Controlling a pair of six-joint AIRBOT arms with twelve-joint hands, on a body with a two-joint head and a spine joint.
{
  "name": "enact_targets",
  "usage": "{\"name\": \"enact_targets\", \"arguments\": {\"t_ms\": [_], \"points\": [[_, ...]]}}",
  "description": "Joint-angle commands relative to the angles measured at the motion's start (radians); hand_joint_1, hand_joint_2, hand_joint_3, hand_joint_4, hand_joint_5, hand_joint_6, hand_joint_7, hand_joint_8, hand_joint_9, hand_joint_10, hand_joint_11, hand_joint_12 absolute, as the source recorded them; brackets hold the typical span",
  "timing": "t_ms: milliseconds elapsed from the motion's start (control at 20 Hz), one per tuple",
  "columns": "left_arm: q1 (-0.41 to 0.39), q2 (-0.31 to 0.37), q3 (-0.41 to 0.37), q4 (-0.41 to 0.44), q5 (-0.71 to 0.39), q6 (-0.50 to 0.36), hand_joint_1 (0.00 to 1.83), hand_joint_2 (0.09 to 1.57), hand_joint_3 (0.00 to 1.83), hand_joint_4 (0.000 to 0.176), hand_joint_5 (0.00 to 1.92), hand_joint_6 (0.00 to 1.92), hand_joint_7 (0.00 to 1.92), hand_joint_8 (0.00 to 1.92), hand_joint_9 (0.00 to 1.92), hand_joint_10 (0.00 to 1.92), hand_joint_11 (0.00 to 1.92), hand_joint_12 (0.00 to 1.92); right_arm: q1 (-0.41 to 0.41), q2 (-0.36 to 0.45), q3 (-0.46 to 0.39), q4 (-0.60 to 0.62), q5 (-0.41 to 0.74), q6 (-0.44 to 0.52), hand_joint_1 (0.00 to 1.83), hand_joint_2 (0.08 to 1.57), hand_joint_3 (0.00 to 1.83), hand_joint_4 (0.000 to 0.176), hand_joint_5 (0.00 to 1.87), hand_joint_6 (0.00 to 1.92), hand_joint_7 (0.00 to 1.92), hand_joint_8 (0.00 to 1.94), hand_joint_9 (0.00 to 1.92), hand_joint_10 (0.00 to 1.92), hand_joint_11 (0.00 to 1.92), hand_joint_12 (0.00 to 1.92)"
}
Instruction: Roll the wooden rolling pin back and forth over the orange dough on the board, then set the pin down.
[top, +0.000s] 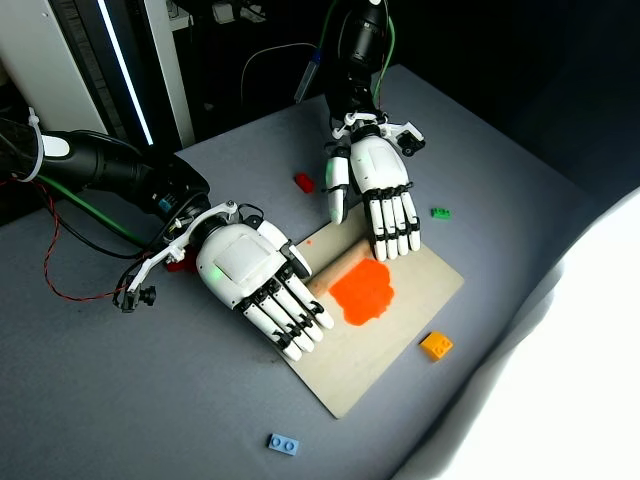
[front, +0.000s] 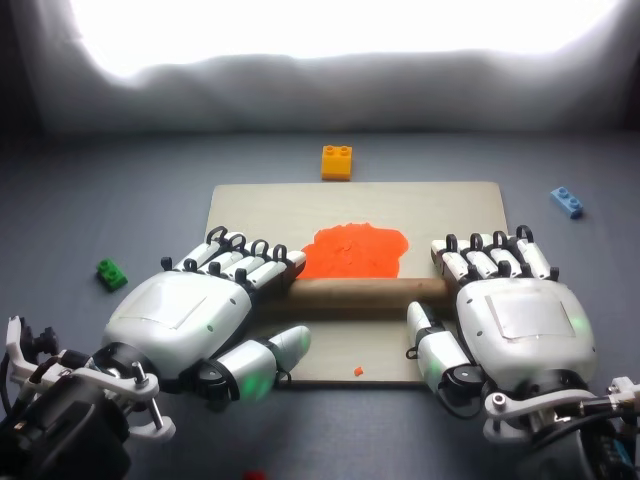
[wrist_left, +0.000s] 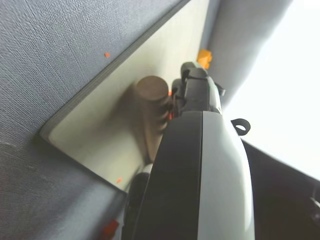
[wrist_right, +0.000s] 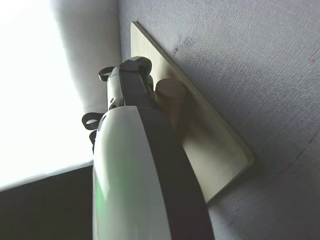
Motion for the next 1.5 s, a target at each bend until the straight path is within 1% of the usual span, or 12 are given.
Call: {"name": "enact_targets", "arguments": {"t_ms": [0, 150, 350, 550, 650, 700, 900, 950, 1050, 1200, 1400, 1450], "points": [[0.001, 0.012, -0.003, 0.042, -0.097, -0.002, 0.00, 1.54, 0.00, 0.000, 0.21, 0.00, 0.22, 0.00, 0.15, 0.00, 0.00, 0.21, 0.002, 0.001, -0.002, -0.060, 0.077, -0.004, 0.00, 1.57, 0.08, 0.000, 0.33, 0.01, 0.37, 0.01, 0.27, 0.01, 0.00, 0.57], [0.001, 0.017, -0.009, 0.042, -0.096, -0.001, 0.00, 1.54, 0.00, 0.000, 0.21, 0.00, 0.21, 0.00, 0.15, 0.00, 0.00, 0.21, 0.004, 0.003, -0.003, -0.060, 0.080, -0.004, 0.00, 1.57, 0.09, 0.000, 0.33, 0.01, 0.38, 0.00, 0.28, 0.01, 0.00, 0.62], [0.001, 0.022, -0.016, 0.042, -0.092, 0.001, 0.00, 1.54, 0.00, 0.000, 0.21, 0.00, 0.23, 0.00, 0.16, 0.01, 0.00, 0.24, 0.004, 0.005, -0.010, -0.067, 0.085, -0.005, 0.00, 1.57, 0.10, 0.000, 0.34, 0.01, 0.38, 0.00, 0.27, 0.01, 0.00, 0.60], [0.001, 0.029, -0.024, 0.042, -0.090, 0.005, 0.00, 1.53, 0.00, 0.000, 0.22, 0.01, 0.23, 0.00, 0.16, 0.00, 0.00, 0.25, 0.006, 0.007, -0.014, -0.075, 0.090, -0.005, 0.00, 1.57, 0.11, 0.000, 0.31, 0.00, 0.35, 0.00, 0.24, 0.00, 0.00, 0.48], [0.001, 0.029, -0.024, 0.045, -0.090, 0.005, 0.00, 1.54, 0.00, 0.000, 0.23, 0.01, 0.23, 0.01, 0.16, 0.00, 0.00, 0.22, 0.007, 0.008, -0.014, -0.077, 0.091, -0.005, 0.00, 1.57, 0.10, 0.000, 0.32, 0.01, 0.36, 0.00, 0.25, 0.00, 0.00, 0.47], [0.001, 0.029, -0.024, 0.054, -0.090, 0.007, 0.00, 1.54, 0.00, 0.000, 0.23, 0.01, 0.24, 0.01, 0.17, 0.01, 0.00, 0.26, 0.008, 0.008, -0.014, -0.077, 0.091, -0.005, 0.00, 1.57, 0.08, 0.000, 0.32, 0.01, 0.36, 0.00, 0.26, 0.01, 0.00, 0.55], [0.013, 0.025, -0.030, 0.063, -0.093, 0.008, 0.00, 1.54, 0.00, 0.000, 0.21, 0.00, 0.23, 0.00, 0.16, 0.00, 0.00, 0.24, 0.013, 0.008, -0.015, -0.078, 0.093, -0.005, 0.00, 1.57, 0.08, 0.000, 0.31, 0.00, 0.36, 0.00, 0.25, 0.00, 0.00, 0.54], [0.016, 0.025, -0.032, 0.063, -0.097, 0.008, 0.00, 1.54, 0.00, 0.000, 0.20, 0.00, 0.21, 0.00, 0.14, 0.00, 0.00, 0.18, 0.014, 0.008, -0.015, -0.078, 0.093, -0.005, 0.00, 1.57, 0.09, 0.000, 0.33, 0.01, 0.38, 0.01, 0.27, 0.01, 0.00, 0.57], [0.017, 0.027, -0.034, 0.063, -0.099, 0.008, 0.00, 1.54, 0.00, 0.000, 0.20, 0.00, 0.22, 0.01, 0.15, 0.01, 0.00, 0.18, 0.015, 0.009, -0.015, -0.078, 0.095, -0.006, 0.00, 1.57, 0.09, 0.000, 0.33, 0.01, 0.37, 0.00, 0.26, 0.01, 0.00, 0.52], [0.015, 0.029, -0.034, 0.065, -0.101, 0.007, 0.00, 1.54, 0.00, 0.000, 0.21, 0.00, 0.22, 0.00, 0.15, 0.00, 0.00, 0.19, 0.015, 0.010, -0.017, -0.078, 0.098, -0.007, 0.00, 1.57, 0.09, 0.000, 0.34, 0.01, 0.39, 0.00, 0.29, 0.02, 0.00, 0.67], [0.015, 0.033, -0.038, 0.070, -0.101, 0.004, 0.00, 1.53, 0.00, 0.000, 0.23, 0.01, 0.25, 0.01, 0.17, 0.01, 0.00, 0.25, 0.014, 0.013, -0.032, -0.079, 0.103, -0.010, 0.00, 1.57, 0.08, 0.000, 0.34, 0.01, 0.39, 0.00, 0.30, 0.01, 0.00, 0.64], [0.015, 0.033, -0.038, 0.070, -0.101, 0.004, 0.00, 1.54, 0.00, 0.000, 0.22, 0.00, 0.25, 0.00, 0.17, 0.00, 0.00, 0.22, 0.014, 0.014, -0.035, -0.079, 0.104, -0.011, 0.00, 1.57, 0.07, 0.000, 0.33, 0.00, 0.39, 0.00, 0.29, 0.01, 0.00, 0.59]]}}
